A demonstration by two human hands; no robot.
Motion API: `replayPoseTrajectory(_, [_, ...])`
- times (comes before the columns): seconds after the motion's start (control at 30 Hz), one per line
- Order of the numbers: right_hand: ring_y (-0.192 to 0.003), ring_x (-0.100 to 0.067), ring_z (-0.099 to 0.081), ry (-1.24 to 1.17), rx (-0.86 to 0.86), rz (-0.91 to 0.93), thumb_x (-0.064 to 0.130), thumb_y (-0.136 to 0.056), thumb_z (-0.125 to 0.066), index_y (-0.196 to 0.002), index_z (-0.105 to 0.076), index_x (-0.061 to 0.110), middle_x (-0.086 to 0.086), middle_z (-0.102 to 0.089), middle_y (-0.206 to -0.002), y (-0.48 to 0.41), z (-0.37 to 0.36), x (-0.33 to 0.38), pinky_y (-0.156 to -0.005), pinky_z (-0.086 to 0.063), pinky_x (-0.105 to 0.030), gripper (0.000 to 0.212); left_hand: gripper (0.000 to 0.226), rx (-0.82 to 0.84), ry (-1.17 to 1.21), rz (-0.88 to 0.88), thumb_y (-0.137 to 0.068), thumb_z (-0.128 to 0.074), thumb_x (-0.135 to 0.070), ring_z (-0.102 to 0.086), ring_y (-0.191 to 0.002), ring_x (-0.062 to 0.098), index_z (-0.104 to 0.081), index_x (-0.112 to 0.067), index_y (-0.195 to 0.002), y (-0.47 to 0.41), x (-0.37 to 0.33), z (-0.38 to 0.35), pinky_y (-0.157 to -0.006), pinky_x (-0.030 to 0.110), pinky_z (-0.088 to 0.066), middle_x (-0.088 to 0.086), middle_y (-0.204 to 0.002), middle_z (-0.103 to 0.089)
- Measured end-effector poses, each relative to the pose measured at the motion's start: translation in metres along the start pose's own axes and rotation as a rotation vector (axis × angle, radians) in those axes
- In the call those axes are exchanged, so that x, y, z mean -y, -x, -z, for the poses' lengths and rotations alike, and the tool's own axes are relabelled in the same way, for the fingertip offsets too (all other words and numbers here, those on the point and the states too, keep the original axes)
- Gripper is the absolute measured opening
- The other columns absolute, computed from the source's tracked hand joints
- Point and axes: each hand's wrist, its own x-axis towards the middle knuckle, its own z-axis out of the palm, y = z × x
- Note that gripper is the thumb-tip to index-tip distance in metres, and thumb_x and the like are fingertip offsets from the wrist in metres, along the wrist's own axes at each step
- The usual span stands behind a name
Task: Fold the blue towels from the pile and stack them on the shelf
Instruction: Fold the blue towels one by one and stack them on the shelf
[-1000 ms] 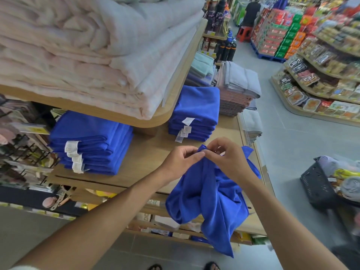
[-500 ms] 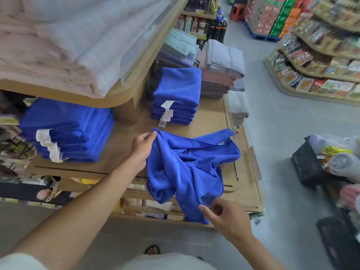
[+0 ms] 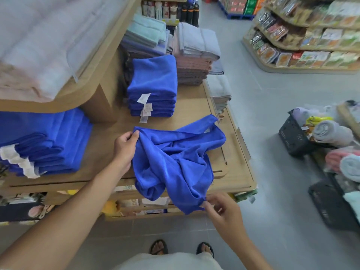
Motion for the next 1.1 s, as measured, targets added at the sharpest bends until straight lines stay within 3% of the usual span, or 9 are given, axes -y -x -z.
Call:
replayPoseTrajectory(0.07, [-0.067, -0.016, -0.067, -0.103, -0.09, -0.027, 0.03, -0.083, -0.069, -0.085, -0.07, 0.028, 0.004, -0.071, -0.082, -0.006, 0.011, 0.007, -0.059, -0.049, -0.024, 0.003, 0.026, -0.002, -0.003, -0.002, -0.097, -0.064, -0.034, -0.062, -0.078, 0.019, -0.07, -0.013, -0.083, 0.0, 0.0, 0.001, -0.073, 0.036, -0.049, 0.006, -0.083, -0.071])
replayPoseTrajectory(0.17, [-0.071, -0.012, -0.07, -0.1, 0.0, -0.132, 0.044, -0.08, -0.067, -0.088, -0.069, 0.029, 0.006, -0.075, -0.084, -0.009, 0.013, 0.012, -0.065, -0.053, -0.026, 0.017, 0.024, 0.012, 0.001, -0.011, -0.097, -0.065, -0.033, -0.064, -0.076, 0.016, -0.071, -0.019, -0.078, 0.001, 0.0, 0.001, -0.072, 0.035, -0.051, 0.003, -0.081, -0.072])
replayPoseTrajectory(0.37, [-0.073, 0.003, -0.063, 0.165, 0.15, -0.199, 0.072, -0.065, -0.076, -0.095, -0.065, 0.042, 0.029, -0.066, -0.104, 0.002, -0.017, -0.002, -0.062, -0.047, -0.012, 0.044, 0.022, 0.016, 0.005, -0.032, -0.097, -0.065, -0.03, -0.063, -0.079, 0.019, -0.071, -0.017, -0.08, 0.001, 0.0, 0.003, -0.074, 0.037, -0.051, 0.007, -0.085, -0.072])
replayPoseTrajectory(0.53, [-0.079, -0.006, -0.065, 0.104, 0.089, -0.15, 0.044, -0.078, -0.075, -0.09, -0.07, 0.046, 0.024, -0.069, -0.103, 0.004, -0.032, -0.002, -0.066, -0.045, -0.017, 0.013, 0.022, 0.032, 0.001, -0.026, -0.097, -0.063, -0.03, -0.065, -0.082, 0.019, -0.072, -0.011, -0.09, 0.0, 0.001, 0.003, -0.079, 0.039, -0.054, 0.01, -0.093, -0.076])
replayPoseTrajectory(0.67, [-0.064, -0.004, -0.06, -0.043, -0.051, -0.117, 0.004, -0.087, -0.076, -0.088, -0.075, 0.041, 0.013, -0.072, -0.089, 0.01, -0.02, 0.006, -0.061, -0.044, -0.014, 0.037, 0.021, 0.027, -0.002, -0.029, -0.098, -0.063, -0.03, -0.067, -0.083, 0.019, -0.073, -0.013, -0.091, 0.0, 0.002, 0.003, -0.08, 0.04, -0.056, 0.013, -0.098, -0.076])
replayPoseTrajectory(0.8, [-0.048, -0.01, -0.056, -0.316, -0.225, -0.146, 0.006, -0.098, -0.066, -0.088, -0.073, 0.031, 0.0, -0.065, -0.061, -0.003, 0.027, 0.035, -0.047, -0.044, -0.019, 0.027, 0.016, 0.033, 0.021, -0.05, -0.099, -0.063, -0.028, -0.068, -0.081, 0.014, -0.073, -0.018, -0.092, 0.003, 0.003, 0.002, -0.076, 0.034, -0.054, 0.002, -0.09, -0.076])
replayPoseTrajectory(0.9, [-0.046, -0.017, -0.058, -0.428, -0.309, -0.062, 0.017, -0.099, -0.064, -0.087, -0.07, 0.03, -0.004, -0.065, -0.063, -0.057, 0.067, 0.076, -0.042, -0.045, -0.023, 0.019, 0.015, 0.08, 0.016, -0.079, -0.099, -0.063, -0.03, -0.067, -0.079, 0.009, -0.074, -0.02, -0.095, 0.008, 0.004, 0.002, -0.073, 0.03, -0.053, -0.005, -0.089, -0.076])
replayPoseTrajectory(0.97, [-0.05, -0.017, -0.063, -0.356, -0.315, 0.013, 0.019, -0.096, -0.066, -0.086, -0.071, 0.033, 0.0, -0.07, -0.07, -0.111, 0.088, 0.097, -0.044, -0.049, -0.024, 0.018, 0.013, 0.116, 0.016, -0.116, -0.099, -0.063, -0.029, -0.066, -0.078, 0.004, -0.074, -0.022, -0.097, 0.01, 0.005, 0.005, -0.07, 0.024, -0.052, -0.008, -0.089, -0.077])
replayPoseTrajectory(1.1, [-0.058, -0.017, -0.071, 0.115, -0.197, -0.015, 0.008, -0.092, -0.066, -0.088, -0.072, 0.02, 0.004, -0.073, -0.067, -0.211, 0.106, 0.098, -0.058, -0.061, -0.028, 0.014, 0.012, 0.21, 0.023, -0.18, -0.099, -0.065, -0.022, -0.069, -0.084, 0.007, -0.075, -0.028, -0.099, 0.014, 0.005, 0.012, -0.072, 0.02, -0.054, -0.004, -0.097, -0.078])
